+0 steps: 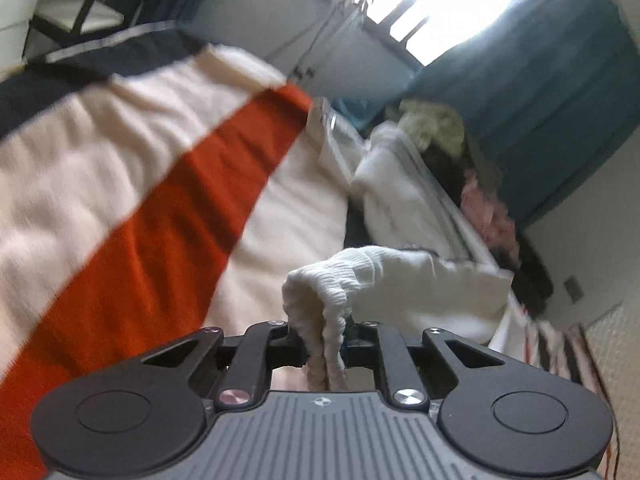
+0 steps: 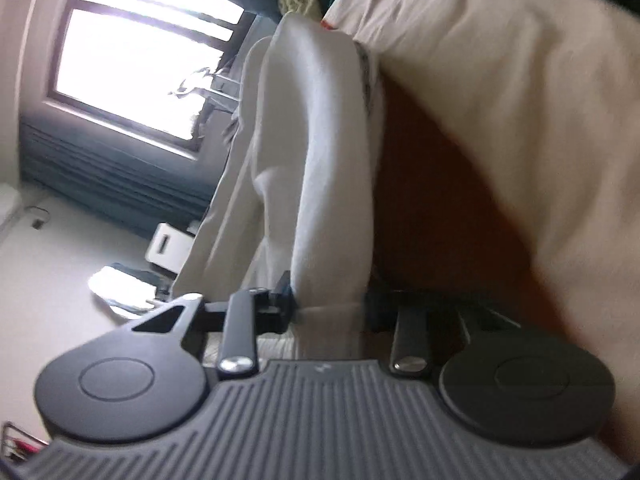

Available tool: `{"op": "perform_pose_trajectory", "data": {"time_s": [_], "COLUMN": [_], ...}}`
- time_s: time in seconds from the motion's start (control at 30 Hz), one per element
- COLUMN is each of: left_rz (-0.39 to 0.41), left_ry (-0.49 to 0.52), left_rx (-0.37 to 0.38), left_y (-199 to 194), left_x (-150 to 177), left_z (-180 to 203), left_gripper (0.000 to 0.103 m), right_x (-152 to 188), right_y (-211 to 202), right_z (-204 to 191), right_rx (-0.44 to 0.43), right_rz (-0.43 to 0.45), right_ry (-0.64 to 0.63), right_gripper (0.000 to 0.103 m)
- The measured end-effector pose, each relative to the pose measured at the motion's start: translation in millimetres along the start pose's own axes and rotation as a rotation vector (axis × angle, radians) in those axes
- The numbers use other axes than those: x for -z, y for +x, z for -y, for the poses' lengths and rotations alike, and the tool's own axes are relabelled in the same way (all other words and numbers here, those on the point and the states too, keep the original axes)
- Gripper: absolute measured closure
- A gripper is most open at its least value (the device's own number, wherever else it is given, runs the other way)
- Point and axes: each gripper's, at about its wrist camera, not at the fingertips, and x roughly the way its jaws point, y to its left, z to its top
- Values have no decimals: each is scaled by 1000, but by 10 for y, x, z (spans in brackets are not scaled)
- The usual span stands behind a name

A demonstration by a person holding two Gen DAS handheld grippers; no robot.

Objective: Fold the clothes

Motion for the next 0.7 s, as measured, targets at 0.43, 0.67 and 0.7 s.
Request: {"op": "perform_pose_trajectory", "data": {"time_s": [0.43, 0.67, 0.7], "left_rz": [175, 232, 220], "left_ry": [31, 106, 105], "left_rx": [-212, -432, -452], "left_y": [-590, -518, -433], "left_x": [-1741, -2817, -2886], "left_z": [-448, -976, -1091], "left_gripper": [91, 91, 91], "right_x": [1611, 2270, 2323], "right_y": [852, 1860, 1959], "right_z": [-1547, -2320, -2397], "right_rx": [-242, -320, -316], "right_rz": [3, -153, -179], "right_ry": [-115, -130, -132], "right_gripper": [81, 81, 81]}}
